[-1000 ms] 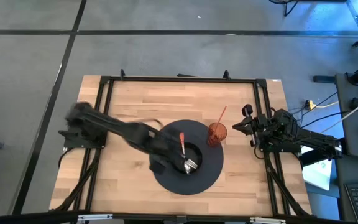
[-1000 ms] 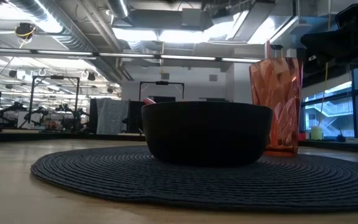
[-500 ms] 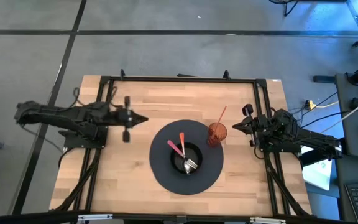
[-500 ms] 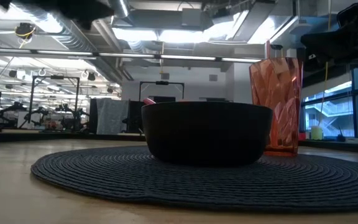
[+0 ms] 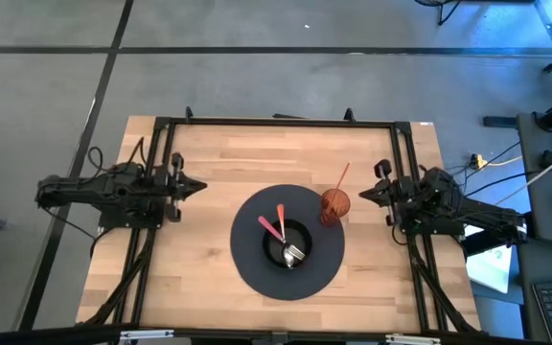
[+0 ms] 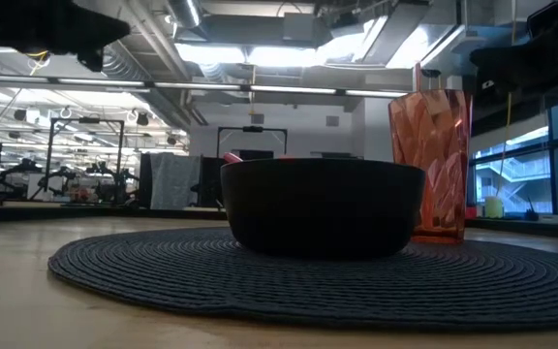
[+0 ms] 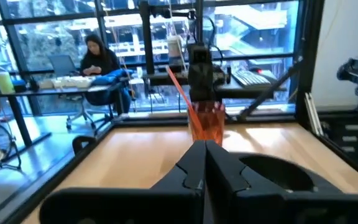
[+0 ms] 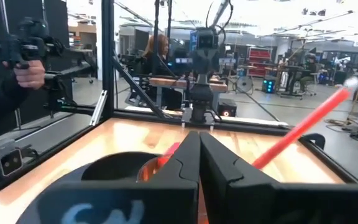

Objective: Pick & Place Utensil
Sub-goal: Return to Home Position

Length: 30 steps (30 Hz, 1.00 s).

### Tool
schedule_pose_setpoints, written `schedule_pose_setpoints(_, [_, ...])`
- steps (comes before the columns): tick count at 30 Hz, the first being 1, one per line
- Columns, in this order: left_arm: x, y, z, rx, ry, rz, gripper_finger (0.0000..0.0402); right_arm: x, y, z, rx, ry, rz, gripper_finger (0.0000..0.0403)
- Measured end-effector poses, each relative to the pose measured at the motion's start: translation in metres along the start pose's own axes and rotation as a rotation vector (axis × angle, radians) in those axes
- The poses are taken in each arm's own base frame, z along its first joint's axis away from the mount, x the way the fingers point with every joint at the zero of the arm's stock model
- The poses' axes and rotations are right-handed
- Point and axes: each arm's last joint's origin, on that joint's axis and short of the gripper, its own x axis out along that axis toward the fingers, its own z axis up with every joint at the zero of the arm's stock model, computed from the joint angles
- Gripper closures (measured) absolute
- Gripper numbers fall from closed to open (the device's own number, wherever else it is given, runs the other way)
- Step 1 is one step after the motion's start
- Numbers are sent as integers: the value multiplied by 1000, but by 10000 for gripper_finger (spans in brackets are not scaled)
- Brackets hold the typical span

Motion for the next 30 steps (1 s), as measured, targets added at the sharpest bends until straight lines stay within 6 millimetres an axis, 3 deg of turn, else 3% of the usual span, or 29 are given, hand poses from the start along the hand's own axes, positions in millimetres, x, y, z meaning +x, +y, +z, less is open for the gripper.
schedule_pose_setpoints(8, [-18, -1, -4, 8, 7, 28, 400, -1, 2, 7, 28, 19, 52, 401])
schedule_pose_setpoints(13, [-14, -2, -15, 27, 27, 39, 400, -1, 2, 6, 35, 9, 62, 401])
schedule_pose_setpoints(17, [-10, -3, -28, 42, 26, 61, 401, 0, 1, -8, 62, 33, 45, 402])
schedule_pose_setpoints(25, [-4, -1, -48, 61, 30, 169, 400, 0, -4, -6, 54, 14, -134, 402])
schedule_pose_setpoints(30, [-1, -3, -58, 64, 9, 149, 401, 0, -3, -6, 42, 18, -119, 402])
